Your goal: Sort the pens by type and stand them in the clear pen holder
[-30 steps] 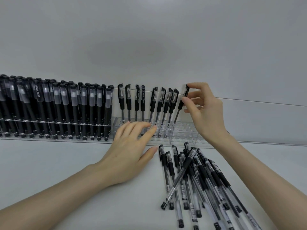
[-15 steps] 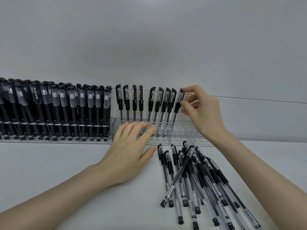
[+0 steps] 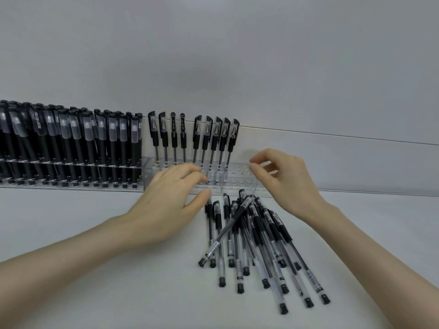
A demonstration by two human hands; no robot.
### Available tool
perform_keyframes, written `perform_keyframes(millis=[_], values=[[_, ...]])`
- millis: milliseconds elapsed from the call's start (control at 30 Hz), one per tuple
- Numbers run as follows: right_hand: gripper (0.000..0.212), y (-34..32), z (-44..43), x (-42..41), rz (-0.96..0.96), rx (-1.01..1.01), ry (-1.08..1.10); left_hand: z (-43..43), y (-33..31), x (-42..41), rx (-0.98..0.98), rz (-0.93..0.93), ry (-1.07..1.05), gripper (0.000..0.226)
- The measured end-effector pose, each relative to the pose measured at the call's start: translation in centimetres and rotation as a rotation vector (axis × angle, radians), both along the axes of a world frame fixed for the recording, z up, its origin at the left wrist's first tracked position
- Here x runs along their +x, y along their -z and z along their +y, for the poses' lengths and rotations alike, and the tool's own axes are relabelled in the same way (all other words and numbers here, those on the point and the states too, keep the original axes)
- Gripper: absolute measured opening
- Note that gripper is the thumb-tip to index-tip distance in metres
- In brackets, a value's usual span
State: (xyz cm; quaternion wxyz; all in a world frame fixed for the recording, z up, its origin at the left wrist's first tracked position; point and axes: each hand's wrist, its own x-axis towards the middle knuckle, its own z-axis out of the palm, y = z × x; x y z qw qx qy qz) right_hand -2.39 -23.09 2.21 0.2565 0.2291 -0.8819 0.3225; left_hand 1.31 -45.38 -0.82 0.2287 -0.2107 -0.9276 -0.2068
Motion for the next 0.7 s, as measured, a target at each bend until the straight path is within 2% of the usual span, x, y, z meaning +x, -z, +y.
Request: perform_keyframes(millis=[133, 233, 367, 567, 700], values=[[0.007, 1.1, 2.0, 1.1, -0.083, 0.047, -0.067, 2.8, -0.3, 3.0, 0.041, -0.183, -0.059, 0.044], [0.009, 1.8, 3.2, 1.8, -0.129, 0.093, -0.124, 5.0, 0.1, 4.6, 0.048, -0.286, -0.154, 0.056], [0.020, 3.1, 4.4, 2.7, -0.182, 0.143, -0.207, 6.7, 0.4, 5.9, 0.123, -0.328, -0.273, 0.068], [0.049, 4.2, 4.2, 3.2, -0.324, 0.288, -0.271, 8.5, 0.5, 5.6, 0.347, -0.359, -0.384, 0.056], [0.056, 4.3, 4.3, 3.2, -0.336, 0.342, -0.273, 8.1, 0.4, 4.6, 0.469, -0.465, -0.413, 0.067]])
